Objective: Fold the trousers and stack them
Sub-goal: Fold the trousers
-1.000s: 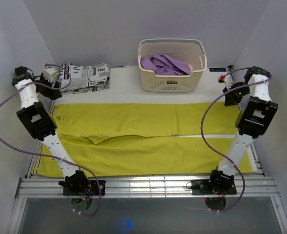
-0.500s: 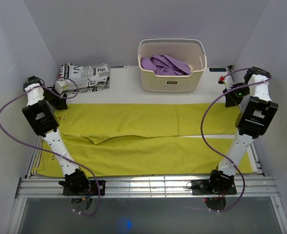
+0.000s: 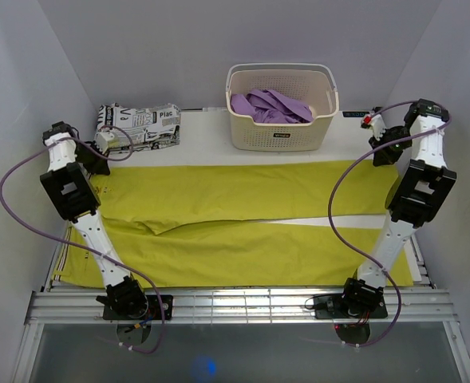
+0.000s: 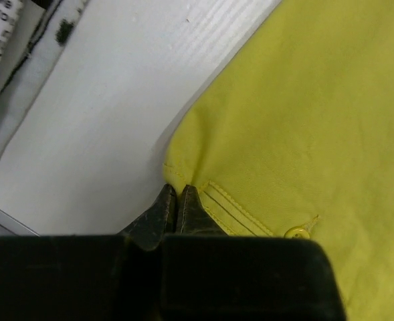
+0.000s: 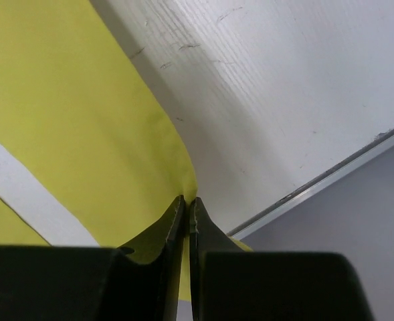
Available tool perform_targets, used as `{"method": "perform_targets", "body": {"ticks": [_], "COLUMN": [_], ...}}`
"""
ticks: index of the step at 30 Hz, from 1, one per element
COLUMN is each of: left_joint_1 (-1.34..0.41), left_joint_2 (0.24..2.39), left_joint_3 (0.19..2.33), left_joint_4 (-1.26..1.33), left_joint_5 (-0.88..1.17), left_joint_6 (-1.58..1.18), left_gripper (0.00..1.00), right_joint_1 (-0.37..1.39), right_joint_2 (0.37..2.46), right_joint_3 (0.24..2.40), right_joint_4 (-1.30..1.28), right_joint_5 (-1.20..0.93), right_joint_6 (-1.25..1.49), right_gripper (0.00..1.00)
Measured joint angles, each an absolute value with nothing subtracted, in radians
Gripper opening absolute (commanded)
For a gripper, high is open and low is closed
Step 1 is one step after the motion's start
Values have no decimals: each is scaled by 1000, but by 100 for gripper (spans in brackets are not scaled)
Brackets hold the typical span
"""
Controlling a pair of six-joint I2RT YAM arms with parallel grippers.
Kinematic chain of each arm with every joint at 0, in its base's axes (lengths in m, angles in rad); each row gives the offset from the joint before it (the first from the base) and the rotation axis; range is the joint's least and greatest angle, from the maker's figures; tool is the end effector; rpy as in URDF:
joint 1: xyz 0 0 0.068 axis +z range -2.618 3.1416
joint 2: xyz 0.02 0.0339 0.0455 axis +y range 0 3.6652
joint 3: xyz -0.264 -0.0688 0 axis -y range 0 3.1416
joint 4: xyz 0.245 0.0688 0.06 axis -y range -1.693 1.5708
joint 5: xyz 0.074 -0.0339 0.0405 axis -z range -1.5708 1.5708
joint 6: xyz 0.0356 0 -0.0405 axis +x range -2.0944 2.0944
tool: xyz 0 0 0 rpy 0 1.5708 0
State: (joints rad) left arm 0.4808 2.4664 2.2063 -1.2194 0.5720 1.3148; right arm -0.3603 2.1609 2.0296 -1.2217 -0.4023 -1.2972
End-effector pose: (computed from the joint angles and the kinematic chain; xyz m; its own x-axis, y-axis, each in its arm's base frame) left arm 0.4414 0.2085 0.1700 -0.5574 0.6267 -0.5446 0.7668 0.6401 -0.0483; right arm 0.4173 -0.1423 0.2560 -0.4830 -0.7648 -0.4264 -0.8134 0.5721 -0.1047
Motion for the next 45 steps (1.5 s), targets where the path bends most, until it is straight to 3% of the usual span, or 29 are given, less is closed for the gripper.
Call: {"method": "perform_targets", "body": {"ticks": [5,10,18,24,30,35,39,45], "left_joint_1": [485,522,773,1007,1091,1074,986,785], "left_joint_2": [2413,2147,1582,1459,1509,1479,1479,1587], "left_joint_3": [2156,1915,1497,1204,877,794,802,914], "left_joint_4": [-1129,-1006,-961,-1137,-1091,-1004,-954,-891], "left_joint_5": [618,683,870,848,619,582,547,535], "left_joint_6": [1237,1202,1343,1664,1789,1743,1596,1299], "left_gripper": [0,0,0,0,0,0,0,0], "right_joint_1": [-360,-389,-570,-730,-762,-762,-745,-658], "right_joint_2": [2082,1880,1452,1283,1269,1311,1431,1616], "right_joint_3": [2020,1876,1417,1085,801,688,739,994], "right_joint_4": [-1235,-1243,-1258,-1264,-1208,-1082,-1049,-1017], "right_joint_5": [-413,-437,-452,-401,-228,-158,-152,-199], "right_joint_6": [-1306,-1329,-1407,-1448,-1803,-1900,-1859,-1726], "right_gripper": [8,8,8,8,8,8,8,8]}}
